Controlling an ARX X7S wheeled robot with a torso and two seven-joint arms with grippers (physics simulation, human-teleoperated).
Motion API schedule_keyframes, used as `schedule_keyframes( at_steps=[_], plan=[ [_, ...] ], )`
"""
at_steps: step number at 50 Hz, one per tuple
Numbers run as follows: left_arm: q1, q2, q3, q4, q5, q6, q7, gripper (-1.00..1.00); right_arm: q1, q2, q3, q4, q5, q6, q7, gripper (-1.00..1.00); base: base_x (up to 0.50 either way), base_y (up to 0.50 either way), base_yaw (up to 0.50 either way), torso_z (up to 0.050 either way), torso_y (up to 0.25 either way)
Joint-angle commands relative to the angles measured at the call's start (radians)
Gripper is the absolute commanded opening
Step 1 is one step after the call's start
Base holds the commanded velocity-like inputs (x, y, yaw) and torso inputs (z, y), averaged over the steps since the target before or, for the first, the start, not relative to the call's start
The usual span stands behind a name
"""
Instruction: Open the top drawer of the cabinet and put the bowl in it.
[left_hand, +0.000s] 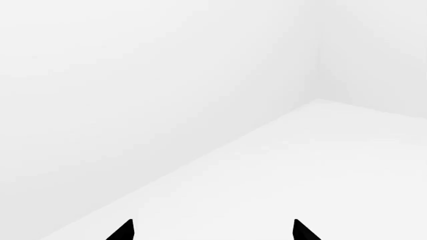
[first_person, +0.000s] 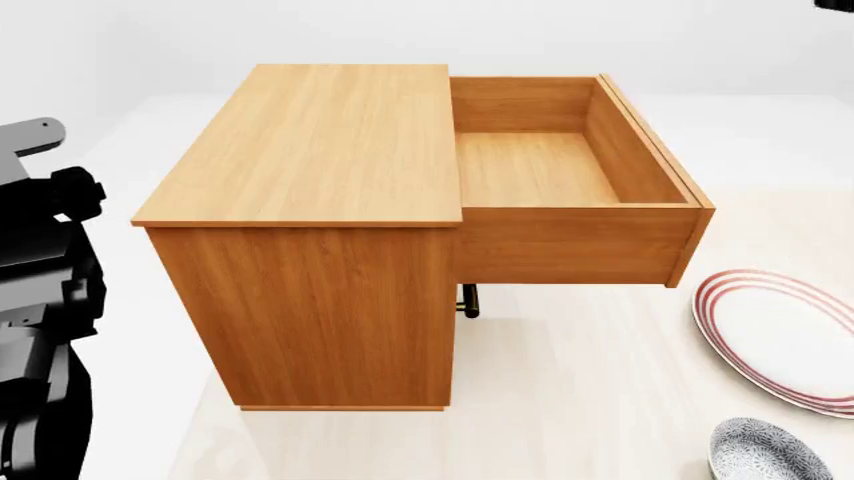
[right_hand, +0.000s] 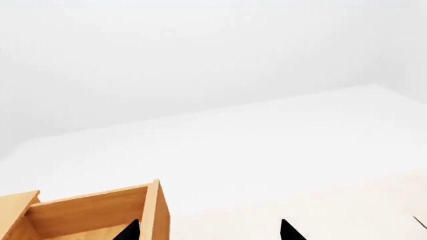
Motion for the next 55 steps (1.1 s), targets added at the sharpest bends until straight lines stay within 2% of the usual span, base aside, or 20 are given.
schedule_keyframes(
  at_steps=[1, 5, 9, 14, 19, 27, 34, 40, 55],
  plan=[
    [-0.002, 0.000, 0.000, 0.000, 0.000, 0.001, 0.000, 1.00, -0.200, 0.220, 0.039, -0.360, 0.146, 0.205, 0.020, 1.00, 0.00, 0.00, 0.00, 0.000, 0.000],
    [0.000, -0.001, -0.003, 0.000, -0.001, 0.001, 0.000, 1.00, -0.303, 0.397, -0.036, -0.407, 0.582, 0.205, 0.269, 1.00, 0.00, 0.00, 0.00, 0.000, 0.000],
    [-0.001, -0.002, -0.003, 0.000, 0.000, -0.001, -0.001, 1.00, -0.416, 0.502, -0.054, -0.450, 0.779, 0.203, 0.359, 1.00, 0.00, 0.00, 0.00, 0.000, 0.000],
    [-0.001, -0.003, -0.004, 0.000, 0.000, 0.000, -0.001, 1.00, -0.593, 0.593, -0.038, -0.482, 0.904, 0.188, 0.417, 1.00, 0.00, 0.00, 0.00, 0.000, 0.000],
    [0.003, -0.005, -0.007, 0.000, -0.001, 0.000, -0.002, 1.00, -0.825, 0.645, 0.064, -0.505, 0.995, 0.157, 0.432, 1.00, 0.00, 0.00, 0.00, 0.000, 0.000],
    [0.004, -0.003, -0.005, 0.000, 0.000, 0.000, -0.002, 1.00, -1.046, 0.706, 0.086, -0.545, 1.006, 0.106, 0.398, 1.00, 0.00, 0.00, 0.00, 0.000, 0.000],
    [0.007, -0.003, -0.003, 0.000, 0.000, 0.001, 0.001, 1.00, -1.254, 0.780, 0.115, -0.556, 1.018, 0.050, 0.296, 1.00, 0.00, 0.00, 0.00, 0.000, 0.000],
    [0.007, -0.006, -0.006, 0.000, -0.001, 0.000, 0.000, 1.00, -1.400, 0.790, 0.139, -0.540, 0.986, -0.003, 0.278, 1.00, 0.00, 0.00, 0.00, 0.000, 0.000],
    [0.013, -0.006, -0.009, 0.000, 0.000, 0.002, -0.003, 1.00, -1.346, 0.735, -0.006, -0.490, 0.869, -0.051, 0.250, 1.00, 0.00, 0.00, 0.00, 0.000, 0.000]
  ],
)
